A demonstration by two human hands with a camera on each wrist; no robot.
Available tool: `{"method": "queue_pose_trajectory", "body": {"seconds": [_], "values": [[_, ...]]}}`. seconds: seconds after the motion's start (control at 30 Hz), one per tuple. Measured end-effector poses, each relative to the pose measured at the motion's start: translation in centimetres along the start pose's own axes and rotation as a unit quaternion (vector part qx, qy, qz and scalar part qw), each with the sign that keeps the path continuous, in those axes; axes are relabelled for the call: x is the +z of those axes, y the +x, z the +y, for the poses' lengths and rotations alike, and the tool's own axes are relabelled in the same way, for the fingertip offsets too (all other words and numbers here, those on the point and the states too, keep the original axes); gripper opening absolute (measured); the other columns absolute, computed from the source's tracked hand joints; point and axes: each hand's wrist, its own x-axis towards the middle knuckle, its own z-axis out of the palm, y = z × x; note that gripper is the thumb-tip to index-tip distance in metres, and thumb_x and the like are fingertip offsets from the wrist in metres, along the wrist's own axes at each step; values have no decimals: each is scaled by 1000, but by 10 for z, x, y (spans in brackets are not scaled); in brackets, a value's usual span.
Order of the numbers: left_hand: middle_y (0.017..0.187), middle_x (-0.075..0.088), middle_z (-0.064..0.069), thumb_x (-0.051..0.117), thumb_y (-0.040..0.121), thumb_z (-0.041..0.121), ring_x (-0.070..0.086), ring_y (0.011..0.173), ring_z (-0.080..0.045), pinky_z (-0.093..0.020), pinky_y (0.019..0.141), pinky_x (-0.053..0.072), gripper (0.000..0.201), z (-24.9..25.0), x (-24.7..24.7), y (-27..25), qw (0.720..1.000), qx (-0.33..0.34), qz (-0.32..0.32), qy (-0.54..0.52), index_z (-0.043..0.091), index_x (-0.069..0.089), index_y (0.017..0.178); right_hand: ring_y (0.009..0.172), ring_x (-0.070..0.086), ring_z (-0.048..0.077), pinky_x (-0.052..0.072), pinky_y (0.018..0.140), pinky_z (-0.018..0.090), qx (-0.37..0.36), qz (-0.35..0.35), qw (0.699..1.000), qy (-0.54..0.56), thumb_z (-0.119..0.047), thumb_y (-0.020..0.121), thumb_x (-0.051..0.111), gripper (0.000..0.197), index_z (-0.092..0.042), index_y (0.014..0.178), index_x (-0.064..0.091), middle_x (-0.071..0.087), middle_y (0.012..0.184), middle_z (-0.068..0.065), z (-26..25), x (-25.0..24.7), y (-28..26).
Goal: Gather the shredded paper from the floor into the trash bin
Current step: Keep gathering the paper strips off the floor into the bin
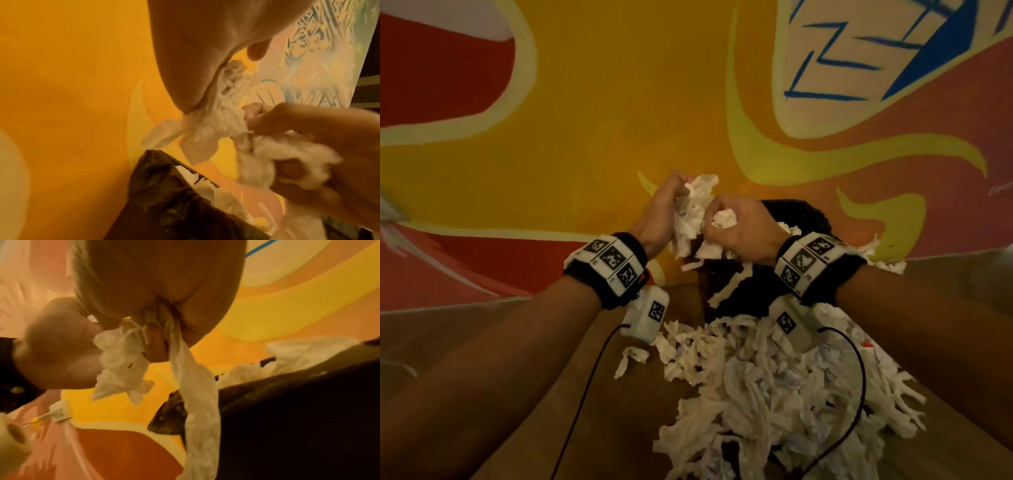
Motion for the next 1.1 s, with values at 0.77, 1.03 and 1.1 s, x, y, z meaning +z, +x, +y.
{"method": "queue_pose_trajectory", "body": {"seconds": [0.77, 1.03, 1.1], "values": [[136, 48, -13, 39, 101, 21, 48, 118, -32, -44, 96, 43, 41, -65, 97, 65, 883, 94, -95, 449, 13, 41, 140, 98, 35, 27, 33, 61, 30, 153, 126, 960, -199, 11, 83, 42, 40, 3, 119, 28, 26, 124, 19, 66, -86, -5], [131, 51, -14, 25, 100, 36, 53, 110, -34, -45, 90, 45, 47, -74, 100, 65, 770, -28, -213, 600, 10, 36, 137, 75, 44, 22, 35, 68, 32, 204, -92, 926, -305, -10, 101, 36, 14, -9, 104, 50, 45, 86, 10, 105, -84, -12], [99, 57, -11, 31, 100, 26, 55, 87, -30, -39, 79, 47, 32, -72, 103, 66, 768, -60, -225, 597, 7, 48, 120, 69, 44, 23, 34, 69, 33, 232, -151, 914, -297, -19, 102, 32, 24, -4, 101, 50, 48, 83, 10, 104, -85, -16]]}}
